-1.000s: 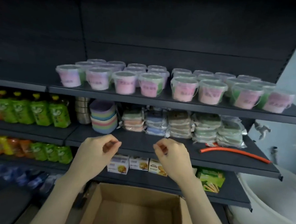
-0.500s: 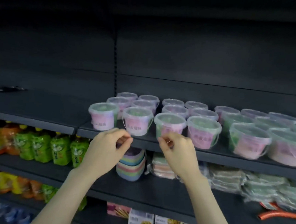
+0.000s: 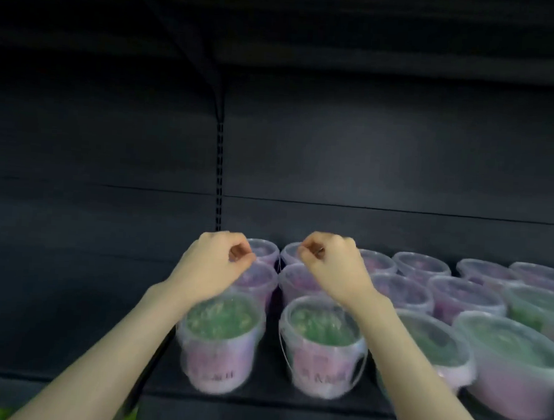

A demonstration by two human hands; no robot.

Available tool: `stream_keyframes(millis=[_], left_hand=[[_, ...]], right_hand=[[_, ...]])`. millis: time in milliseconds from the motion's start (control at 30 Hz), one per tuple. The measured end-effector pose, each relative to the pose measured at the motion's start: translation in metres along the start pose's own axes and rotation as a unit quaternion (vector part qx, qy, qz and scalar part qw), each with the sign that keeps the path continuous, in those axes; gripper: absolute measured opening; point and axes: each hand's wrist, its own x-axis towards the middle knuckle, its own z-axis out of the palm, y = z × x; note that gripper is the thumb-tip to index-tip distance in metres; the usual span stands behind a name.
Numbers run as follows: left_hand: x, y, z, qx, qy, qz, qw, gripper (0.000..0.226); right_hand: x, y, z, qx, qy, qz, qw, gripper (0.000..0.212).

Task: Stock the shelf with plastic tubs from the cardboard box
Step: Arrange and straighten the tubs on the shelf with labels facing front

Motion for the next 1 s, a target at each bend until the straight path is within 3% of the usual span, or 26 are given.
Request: stream_keyframes(millis=[167, 333, 500, 633, 800, 1000], left_hand=[[0.087, -0.056, 0.023, -0.014, -0.126, -0.018, 0.992, 0.018], [0.133, -0.084, 0.056, -0.028, -0.223, -0.02, 0.974, 0.028], [0.141, -0.101, 0.076, -0.028, -0.28, -0.015, 0.959, 0.058], [0.143, -0.104, 0.08, 0.053, -0.288, -0.013, 0.956, 0.078], [0.146, -0.098, 0.085, 0.119, -0.257, -0.016, 0.959, 0.059], [0.144, -0.101, 0.086, 0.051, -0.262, -0.052, 0.962, 0.055]], right_hand=[[0.066, 0.02, 0.034, -0.033, -0.094, 0.09, 0.991, 0.014], [0.106, 0.049, 0.052, -0.1, -0.154, 0.122, 0.975, 0.017], [0.128, 0.068, 0.055, -0.12, -0.266, 0.159, 0.943, 0.05], [0.136, 0.078, 0.058, -0.127, -0.33, 0.176, 0.919, 0.067], [0.138, 0.086, 0.06, -0.149, -0.317, 0.175, 0.92, 0.074], [0.139, 0.09, 0.062, -0.182, -0.314, 0.157, 0.918, 0.081]])
